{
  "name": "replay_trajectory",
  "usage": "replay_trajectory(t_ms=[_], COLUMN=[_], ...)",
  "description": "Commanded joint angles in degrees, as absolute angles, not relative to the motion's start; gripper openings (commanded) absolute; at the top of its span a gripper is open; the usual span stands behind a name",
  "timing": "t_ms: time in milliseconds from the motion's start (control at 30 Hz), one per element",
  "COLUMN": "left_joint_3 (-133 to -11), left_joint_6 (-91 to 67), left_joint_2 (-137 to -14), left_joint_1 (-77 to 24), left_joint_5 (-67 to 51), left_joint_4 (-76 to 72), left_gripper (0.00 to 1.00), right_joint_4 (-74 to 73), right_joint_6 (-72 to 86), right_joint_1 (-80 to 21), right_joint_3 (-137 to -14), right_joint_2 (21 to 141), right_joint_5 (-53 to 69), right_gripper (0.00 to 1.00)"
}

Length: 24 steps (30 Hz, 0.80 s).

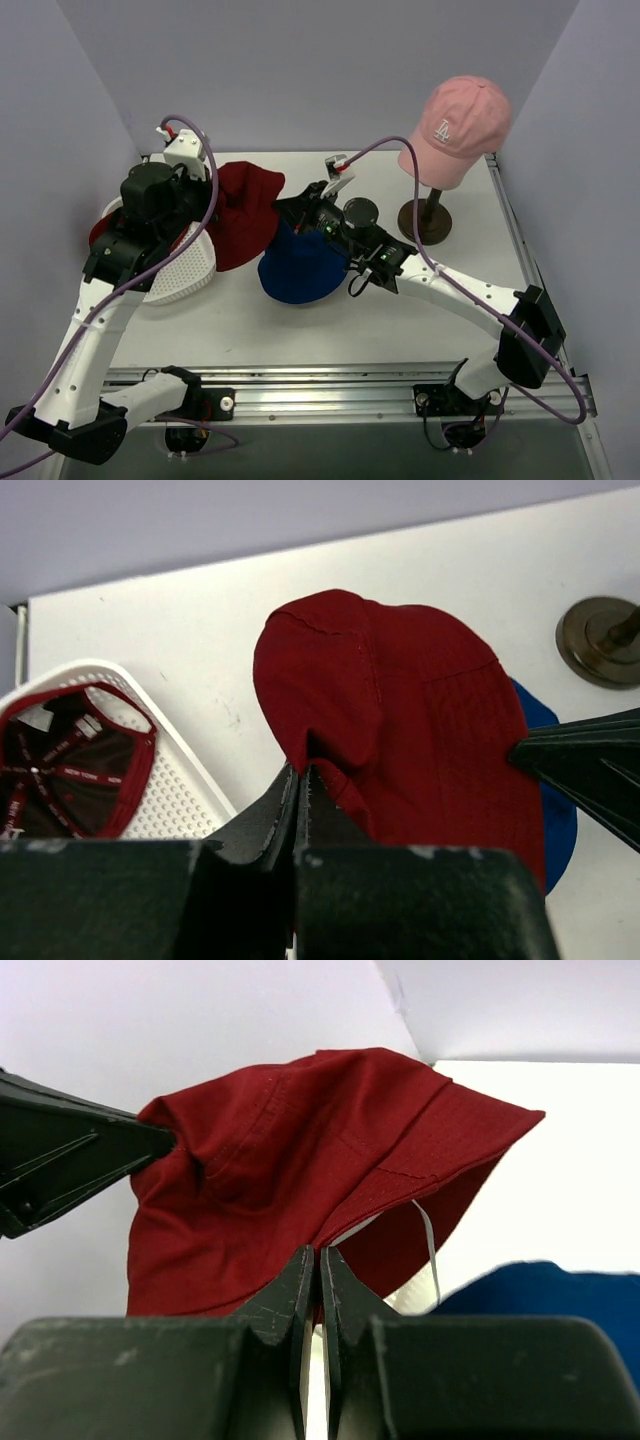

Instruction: Stack the hats

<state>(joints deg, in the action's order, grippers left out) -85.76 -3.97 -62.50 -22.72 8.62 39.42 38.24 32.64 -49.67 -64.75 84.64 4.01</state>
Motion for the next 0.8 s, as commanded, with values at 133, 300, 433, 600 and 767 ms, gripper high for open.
replay_trajectory(t_ms=[133, 300, 433, 600, 767], left_joint_3=[-80.95, -77.79, -75.33, -73.04, -71.63], left_joint_6=[-10.1, -12.48, -14.41, -15.64, -16.43], left_joint_2=[-65.04, -64.42, -65.3, -64.78, -63.9], left_joint_1=[-23.2, -24.61, -26.1, -28.03, -28.12], left_joint_5=[0.0, -4.3, -9.48, -10.46, -10.64], left_joint_4=[39.56, 35.69, 30.51, 26.02, 23.73], left_gripper=[0.02, 0.03, 0.13, 0.18, 0.37], right_joint_4=[39.55, 39.03, 38.58, 39.12, 40.25], right_joint_6=[31.29, 31.11, 31.73, 32.69, 34.63], right_joint_1=[-48.25, -46.67, -45.88, -44.47, -42.63], right_joint_3=[-56.26, -50.81, -46.86, -42.63, -36.05], right_joint_2=[76.04, 70.85, 66.63, 63.46, 60.03], right_joint_5=[0.18, 0.18, 0.18, 0.44, 0.44], right_gripper=[0.0, 0.0, 0.0, 0.0, 0.0])
